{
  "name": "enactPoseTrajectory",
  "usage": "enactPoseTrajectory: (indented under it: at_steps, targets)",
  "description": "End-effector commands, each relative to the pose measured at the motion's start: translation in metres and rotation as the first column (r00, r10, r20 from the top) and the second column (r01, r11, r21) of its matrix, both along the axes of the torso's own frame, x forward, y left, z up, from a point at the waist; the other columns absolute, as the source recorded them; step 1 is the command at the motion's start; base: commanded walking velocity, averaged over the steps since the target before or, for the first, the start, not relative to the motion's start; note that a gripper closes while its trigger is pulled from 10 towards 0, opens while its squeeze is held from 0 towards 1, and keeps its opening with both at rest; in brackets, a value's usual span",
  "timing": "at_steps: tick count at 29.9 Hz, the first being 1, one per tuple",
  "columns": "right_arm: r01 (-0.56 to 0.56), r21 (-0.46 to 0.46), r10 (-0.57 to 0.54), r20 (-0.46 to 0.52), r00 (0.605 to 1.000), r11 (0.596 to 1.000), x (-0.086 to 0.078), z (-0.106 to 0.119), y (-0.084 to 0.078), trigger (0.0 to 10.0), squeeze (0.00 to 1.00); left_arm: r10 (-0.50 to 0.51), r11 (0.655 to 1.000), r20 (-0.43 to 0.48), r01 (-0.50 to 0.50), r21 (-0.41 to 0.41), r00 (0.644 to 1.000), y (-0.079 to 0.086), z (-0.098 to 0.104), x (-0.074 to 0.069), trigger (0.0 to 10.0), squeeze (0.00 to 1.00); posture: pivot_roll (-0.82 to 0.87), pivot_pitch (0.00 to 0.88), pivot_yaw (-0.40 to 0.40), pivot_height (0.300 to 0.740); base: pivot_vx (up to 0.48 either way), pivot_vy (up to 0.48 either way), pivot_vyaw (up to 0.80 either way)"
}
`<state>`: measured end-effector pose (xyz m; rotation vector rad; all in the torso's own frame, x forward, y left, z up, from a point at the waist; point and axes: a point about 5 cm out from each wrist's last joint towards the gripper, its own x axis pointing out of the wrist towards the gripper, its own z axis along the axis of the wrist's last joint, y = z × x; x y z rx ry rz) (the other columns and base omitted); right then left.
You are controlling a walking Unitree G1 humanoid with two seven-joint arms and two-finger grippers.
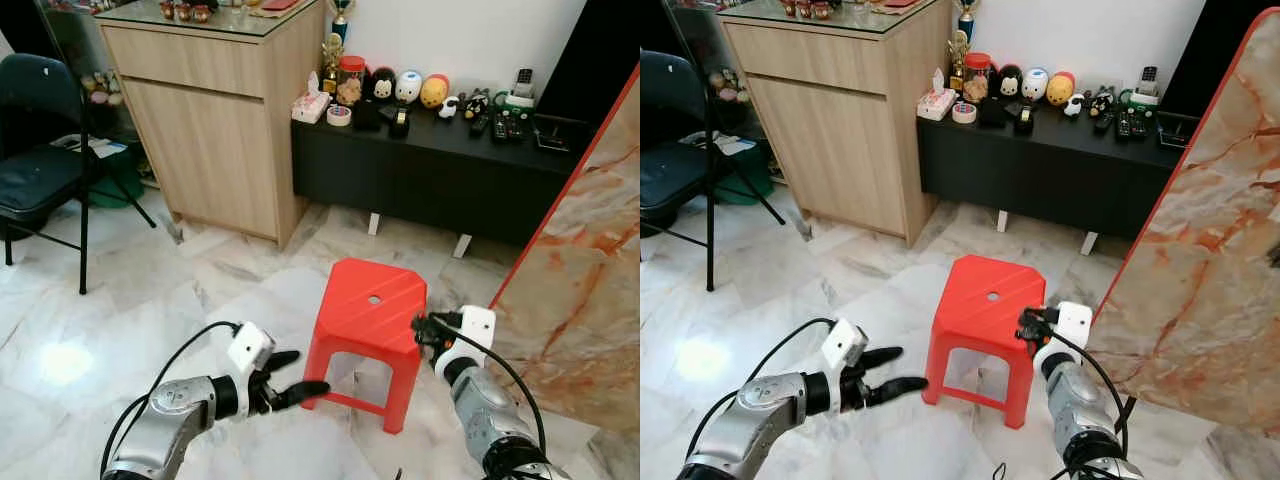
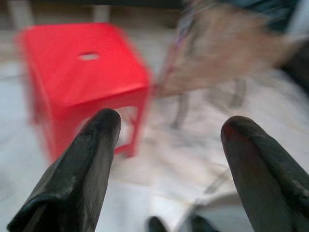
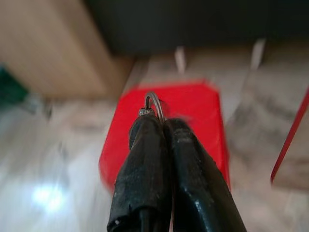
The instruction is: Hang keys on a hook
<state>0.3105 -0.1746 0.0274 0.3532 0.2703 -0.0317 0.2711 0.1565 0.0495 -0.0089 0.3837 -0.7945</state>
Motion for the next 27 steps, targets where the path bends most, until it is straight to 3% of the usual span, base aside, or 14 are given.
enactPoseTrajectory:
  at_steps: [1, 4, 6, 7, 8, 9, 12, 14, 16, 23, 24, 27]
  targets:
    - [0.105, 0.009, -0.105, 0.089, 0.99, 0.994, 0.0, 0.01, -0.011, 10.0, 0.0, 0.139, 0.989, 0.01, -0.139, 0.047, 0.99, 0.015, -0.008, 0.005, 10.0, 0.0, 0.04, 0.042, -0.074, 0.74, 0.0, 0.0, 0.0]
    - [0.157, 0.049, -0.162, 0.147, 0.976, 0.986, -0.004, 0.015, -0.012, 10.0, 0.0, 0.296, 0.952, 0.001, -0.295, 0.086, 0.955, 0.03, -0.022, 0.006, 10.0, 0.0, 0.04, 0.037, -0.071, 0.74, 0.0, 0.0, 0.0]
    - [0.163, 0.002, -0.161, 0.167, 0.973, 0.987, -0.008, 0.015, -0.011, 10.0, 0.0, 0.398, 0.912, -0.009, -0.395, 0.115, 0.917, 0.04, -0.032, 0.004, 10.0, 0.0, 0.03, 0.033, -0.069, 0.74, 0.0, 0.0, 0.0]
    - [0.151, -0.061, -0.138, 0.18, 0.974, 0.987, -0.011, 0.015, -0.009, 10.0, 0.0, 0.461, 0.881, -0.016, -0.456, 0.125, 0.887, 0.045, -0.038, 0.002, 10.0, 0.0, 0.03, 0.031, -0.069, 0.74, 0.0, 0.0, 0.0]
    - [0.134, -0.164, -0.103, 0.185, 0.977, 0.977, -0.017, 0.011, -0.007, 10.0, 0.0, 0.571, 0.814, -0.028, -0.561, 0.147, 0.821, 0.055, -0.048, -0.002, 10.0, 0.0, 0.03, 0.027, -0.069, 0.74, 0.0, 0.0, 0.0]
    - [0.134, -0.164, -0.103, 0.185, 0.977, 0.977, -0.017, 0.011, -0.007, 10.0, 0.0, 0.571, 0.814, -0.028, -0.561, 0.147, 0.821, 0.055, -0.048, -0.002, 10.0, 0.0, 0.03, 0.027, -0.069, 0.74, 0.0, 0.0, 0.0]
    - [0.166, -0.151, -0.139, 0.172, 0.975, 0.974, -0.026, 0.004, -0.009, 10.0, 0.0, 0.694, 0.718, -0.07, -0.681, 0.147, 0.716, 0.067, -0.06, -0.011, 10.0, 0.0, 0.03, 0.016, -0.066, 0.74, 0.0, 0.0, 0.0]
    - [0.181, -0.18, -0.146, 0.193, 0.97, 0.967, -0.03, 0.005, -0.011, 10.0, 0.0, 0.719, 0.692, -0.072, -0.703, 0.165, 0.691, 0.071, -0.066, -0.017, 10.0, 0.0, 0.03, 0.016, -0.066, 0.74, 0.0, 0.0, 0.0]
    - [0.24, -0.185, -0.197, 0.221, 0.955, 0.953, -0.034, 0.009, -0.014, 10.0, 0.0, 0.739, 0.666, -0.08, -0.708, 0.233, 0.669, 0.076, -0.078, -0.031, 10.0, 0.0, 0.03, 0.0, -0.056, 0.74, 0.0, 0.0, 0.0]
    - [0.222, -0.208, -0.169, 0.247, 0.954, 0.953, -0.034, 0.014, -0.01, 10.0, 0.0, 0.771, 0.628, -0.125, -0.713, 0.313, 0.625, 0.079, -0.096, -0.053, 10.0, 0.0, 0.03, 0.0, -0.06, 0.74, 0.0, 0.0, 0.0]
    - [0.212, -0.213, -0.16, 0.238, 0.958, 0.954, -0.035, 0.012, -0.008, 10.0, 0.0, 0.798, 0.595, -0.146, -0.727, 0.342, 0.585, 0.081, -0.102, -0.061, 10.0, 0.0, 0.03, 0.0, -0.062, 0.74, 0.0, 0.0, 0.0]
    - [0.205, -0.232, -0.15, 0.232, 0.961, 0.951, -0.037, 0.011, -0.006, 10.0, 0.0, 0.838, 0.539, -0.172, -0.739, 0.403, 0.518, 0.088, -0.112, -0.077, 10.0, 0.0, 0.03, 0.0, -0.063, 0.74, 0.0, 0.0, 0.0]
